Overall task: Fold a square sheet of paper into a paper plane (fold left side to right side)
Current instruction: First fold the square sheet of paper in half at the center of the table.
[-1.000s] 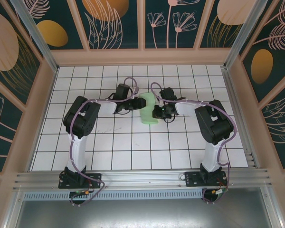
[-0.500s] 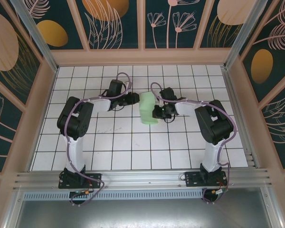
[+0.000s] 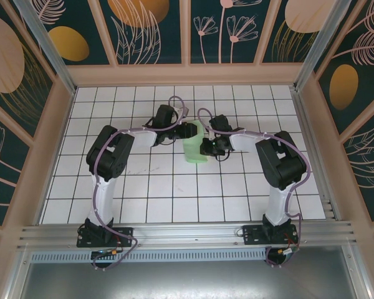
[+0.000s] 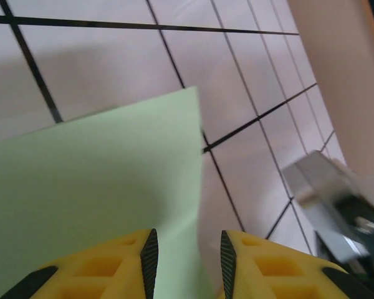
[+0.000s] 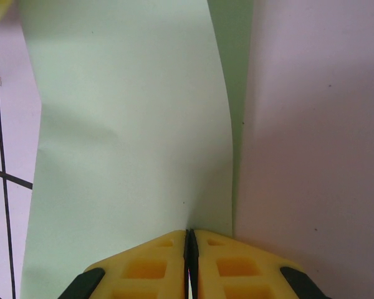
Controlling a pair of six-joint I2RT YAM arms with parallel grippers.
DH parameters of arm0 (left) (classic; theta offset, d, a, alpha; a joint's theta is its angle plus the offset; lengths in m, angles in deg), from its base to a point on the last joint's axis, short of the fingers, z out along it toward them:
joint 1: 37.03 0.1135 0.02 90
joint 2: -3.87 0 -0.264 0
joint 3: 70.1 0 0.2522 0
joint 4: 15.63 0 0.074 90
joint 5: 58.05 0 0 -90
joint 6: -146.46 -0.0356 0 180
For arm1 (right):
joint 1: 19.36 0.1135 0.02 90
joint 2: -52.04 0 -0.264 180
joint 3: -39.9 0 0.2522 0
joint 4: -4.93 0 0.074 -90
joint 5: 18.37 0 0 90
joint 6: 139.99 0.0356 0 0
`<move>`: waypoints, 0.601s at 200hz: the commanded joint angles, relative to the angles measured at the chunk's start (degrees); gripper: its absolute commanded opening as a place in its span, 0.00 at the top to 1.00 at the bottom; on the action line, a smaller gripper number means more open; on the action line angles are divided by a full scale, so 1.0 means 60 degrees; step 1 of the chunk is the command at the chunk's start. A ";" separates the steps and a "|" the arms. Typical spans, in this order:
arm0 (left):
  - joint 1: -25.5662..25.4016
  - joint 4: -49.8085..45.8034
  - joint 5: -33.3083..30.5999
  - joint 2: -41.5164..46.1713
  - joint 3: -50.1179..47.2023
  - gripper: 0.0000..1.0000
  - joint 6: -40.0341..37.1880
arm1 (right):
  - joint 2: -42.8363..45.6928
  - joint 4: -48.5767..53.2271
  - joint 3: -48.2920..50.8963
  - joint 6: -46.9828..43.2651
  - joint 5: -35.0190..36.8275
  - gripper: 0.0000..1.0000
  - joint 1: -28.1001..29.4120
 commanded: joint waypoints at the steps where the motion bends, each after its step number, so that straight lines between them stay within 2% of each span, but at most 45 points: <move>1: 0.0065 -0.0606 -0.0347 -0.0292 0.0490 0.64 -0.0442 | -0.0683 0.1365 0.0329 -0.0214 0.0770 0.86 0.0105; 44: 0.0087 -0.1082 -0.1134 -0.0473 0.0632 0.63 -0.0742 | -0.0689 0.1460 0.0335 -0.0250 0.0802 0.86 0.0111; 120: 0.0297 -0.0994 -0.1554 -0.0679 0.0523 0.63 -0.0724 | -0.0688 0.1657 0.0330 -0.0338 0.0850 0.86 0.0111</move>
